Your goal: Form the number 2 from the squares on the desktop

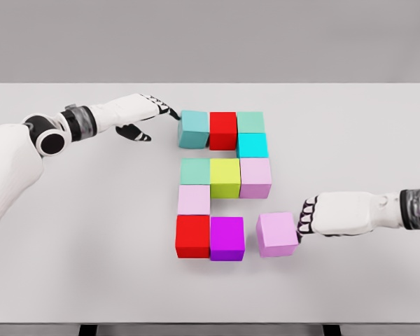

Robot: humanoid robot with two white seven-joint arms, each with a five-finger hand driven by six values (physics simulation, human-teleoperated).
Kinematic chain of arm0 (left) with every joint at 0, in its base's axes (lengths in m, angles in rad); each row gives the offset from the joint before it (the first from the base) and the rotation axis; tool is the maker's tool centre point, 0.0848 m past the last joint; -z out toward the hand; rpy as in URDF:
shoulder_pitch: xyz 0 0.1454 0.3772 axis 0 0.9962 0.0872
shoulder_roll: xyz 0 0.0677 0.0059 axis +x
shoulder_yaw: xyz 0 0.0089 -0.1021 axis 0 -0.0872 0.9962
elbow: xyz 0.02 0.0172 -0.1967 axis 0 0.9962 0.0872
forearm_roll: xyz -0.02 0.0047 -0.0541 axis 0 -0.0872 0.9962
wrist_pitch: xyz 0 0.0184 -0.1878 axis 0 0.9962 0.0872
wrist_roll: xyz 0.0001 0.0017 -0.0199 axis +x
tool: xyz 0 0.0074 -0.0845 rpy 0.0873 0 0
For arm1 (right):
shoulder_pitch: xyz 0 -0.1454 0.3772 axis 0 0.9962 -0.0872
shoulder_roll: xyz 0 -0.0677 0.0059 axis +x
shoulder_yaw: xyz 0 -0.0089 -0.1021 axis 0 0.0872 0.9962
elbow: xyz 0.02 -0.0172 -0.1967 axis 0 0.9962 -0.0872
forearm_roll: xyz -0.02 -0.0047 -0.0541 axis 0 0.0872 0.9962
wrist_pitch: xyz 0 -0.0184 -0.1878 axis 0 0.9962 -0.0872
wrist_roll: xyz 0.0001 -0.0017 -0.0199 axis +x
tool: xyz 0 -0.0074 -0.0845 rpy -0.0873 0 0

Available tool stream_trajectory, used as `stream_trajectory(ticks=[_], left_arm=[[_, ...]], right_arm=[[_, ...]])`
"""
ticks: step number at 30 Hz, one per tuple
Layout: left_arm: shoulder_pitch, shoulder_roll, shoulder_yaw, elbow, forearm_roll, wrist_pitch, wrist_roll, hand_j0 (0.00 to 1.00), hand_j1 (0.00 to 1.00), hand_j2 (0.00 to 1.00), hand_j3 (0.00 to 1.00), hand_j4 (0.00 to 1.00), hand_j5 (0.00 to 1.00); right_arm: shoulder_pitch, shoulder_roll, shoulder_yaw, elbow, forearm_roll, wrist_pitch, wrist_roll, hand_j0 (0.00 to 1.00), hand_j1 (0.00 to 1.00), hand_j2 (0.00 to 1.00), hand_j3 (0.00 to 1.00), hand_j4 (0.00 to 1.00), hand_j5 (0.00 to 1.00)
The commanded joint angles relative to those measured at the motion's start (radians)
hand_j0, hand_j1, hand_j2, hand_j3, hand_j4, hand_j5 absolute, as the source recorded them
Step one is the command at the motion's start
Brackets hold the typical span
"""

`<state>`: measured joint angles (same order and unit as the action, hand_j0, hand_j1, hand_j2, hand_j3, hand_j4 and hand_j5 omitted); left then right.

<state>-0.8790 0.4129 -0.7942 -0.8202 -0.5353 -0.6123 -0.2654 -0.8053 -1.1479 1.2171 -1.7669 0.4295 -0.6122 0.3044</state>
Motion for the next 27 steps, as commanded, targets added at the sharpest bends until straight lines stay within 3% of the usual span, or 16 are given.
stream_trajectory(ticks=[1, 20, 27], left_arm=[[0.000, -0.005, 0.004, 0.009, 0.006, 0.001, 0.000, 0.84, 0.84, 0.84, 0.84, 0.84, 0.84], [0.003, 0.004, 0.004, 0.050, 0.006, 0.001, 0.000, 0.87, 0.87, 0.87, 0.87, 0.87, 0.87], [0.014, 0.006, 0.001, 0.046, 0.006, 0.001, -0.017, 0.76, 0.76, 0.76, 0.76, 0.76, 0.76]], right_arm=[[0.000, 0.007, -0.001, 0.000, -0.006, 0.001, -0.001, 0.67, 0.67, 0.67, 0.67, 0.67, 0.67], [0.005, 0.010, -0.030, 0.037, -0.037, 0.001, -0.002, 0.67, 0.67, 0.67, 0.67, 0.67, 0.67], [0.005, 0.037, -0.031, 0.037, -0.038, 0.001, -0.002, 0.67, 0.67, 0.67, 0.67, 0.67, 0.67]])
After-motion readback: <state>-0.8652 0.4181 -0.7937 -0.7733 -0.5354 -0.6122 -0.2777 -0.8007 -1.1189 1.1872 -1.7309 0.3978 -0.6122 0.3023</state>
